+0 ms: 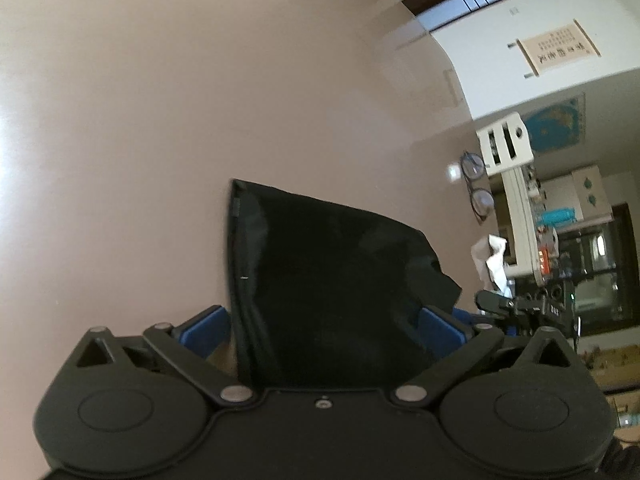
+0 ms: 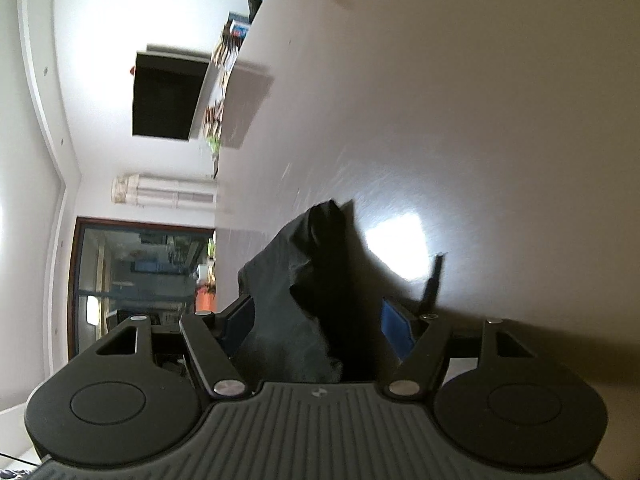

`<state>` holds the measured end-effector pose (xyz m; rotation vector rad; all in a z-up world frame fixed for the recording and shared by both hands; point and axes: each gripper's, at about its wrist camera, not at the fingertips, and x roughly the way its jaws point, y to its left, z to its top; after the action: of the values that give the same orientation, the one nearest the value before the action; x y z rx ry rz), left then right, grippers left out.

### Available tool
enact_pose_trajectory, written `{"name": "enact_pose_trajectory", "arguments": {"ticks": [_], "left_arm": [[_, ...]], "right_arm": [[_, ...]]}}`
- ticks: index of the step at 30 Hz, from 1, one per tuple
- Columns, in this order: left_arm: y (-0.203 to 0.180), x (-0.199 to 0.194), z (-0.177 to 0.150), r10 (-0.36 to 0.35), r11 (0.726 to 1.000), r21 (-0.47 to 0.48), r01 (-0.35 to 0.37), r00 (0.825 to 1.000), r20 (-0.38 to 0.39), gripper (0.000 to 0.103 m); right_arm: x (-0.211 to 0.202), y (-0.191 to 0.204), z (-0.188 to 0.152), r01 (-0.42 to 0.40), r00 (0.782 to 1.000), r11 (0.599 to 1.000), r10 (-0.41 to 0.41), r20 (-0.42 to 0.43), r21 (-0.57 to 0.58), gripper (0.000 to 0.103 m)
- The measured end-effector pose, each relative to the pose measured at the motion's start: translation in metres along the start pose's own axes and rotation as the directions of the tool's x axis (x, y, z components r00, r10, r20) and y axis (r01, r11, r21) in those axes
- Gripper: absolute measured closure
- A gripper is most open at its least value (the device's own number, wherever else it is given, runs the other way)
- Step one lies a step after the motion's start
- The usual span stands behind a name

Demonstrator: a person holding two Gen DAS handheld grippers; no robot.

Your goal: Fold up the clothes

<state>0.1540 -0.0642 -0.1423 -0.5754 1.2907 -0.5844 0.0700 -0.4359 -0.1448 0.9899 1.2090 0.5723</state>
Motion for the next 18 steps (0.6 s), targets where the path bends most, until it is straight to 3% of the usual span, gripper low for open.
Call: {"name": "enact_pose_trajectory", "arguments": {"ticks": [9, 10, 12, 13, 14, 15, 18], "left_arm": [[-0.017, 0.01, 0.003, 0.027, 0.997, 0.071, -0.025, 0.999, -0.038, 0.001], [-0.02, 0.011, 0.002, 0.043, 0.996, 0.08, -0.04, 0.999, -0.033, 0.002], [-0.03, 0.014, -0.001, 0.087, 0.989, 0.12, -0.084, 0.996, -0.023, 0.006], [-0.032, 0.011, -0.004, 0.108, 0.983, 0.15, -0.104, 0.994, -0.02, 0.026], [-0.037, 0.011, -0.006, 0.153, 0.971, 0.188, -0.147, 0.988, -0.014, 0.066], [-0.037, 0.014, -0.006, 0.185, 0.967, 0.183, -0.177, 0.982, -0.025, 0.088], [-0.034, 0.016, -0.004, 0.147, 0.98, 0.135, -0.144, 0.989, -0.019, 0.091]], "right_arm": [[0.027, 0.023, -0.008, -0.004, 0.999, 0.999, 0.001, -0.051, -0.051, 0.035], [0.026, 0.024, -0.009, -0.003, 0.999, 0.999, 0.001, -0.047, -0.051, 0.038], [0.027, 0.025, -0.013, 0.021, 0.999, 0.998, -0.023, -0.034, -0.056, 0.055], [0.029, 0.026, -0.015, 0.051, 0.998, 0.997, -0.053, -0.03, -0.066, 0.075], [0.03, 0.025, -0.016, 0.074, 0.997, 0.995, -0.077, -0.026, -0.071, 0.091], [0.031, 0.025, -0.017, 0.088, 0.996, 0.993, -0.09, -0.02, -0.073, 0.09], [0.031, 0.022, -0.022, 0.087, 0.996, 0.994, -0.086, 0.01, -0.073, 0.09]]}}
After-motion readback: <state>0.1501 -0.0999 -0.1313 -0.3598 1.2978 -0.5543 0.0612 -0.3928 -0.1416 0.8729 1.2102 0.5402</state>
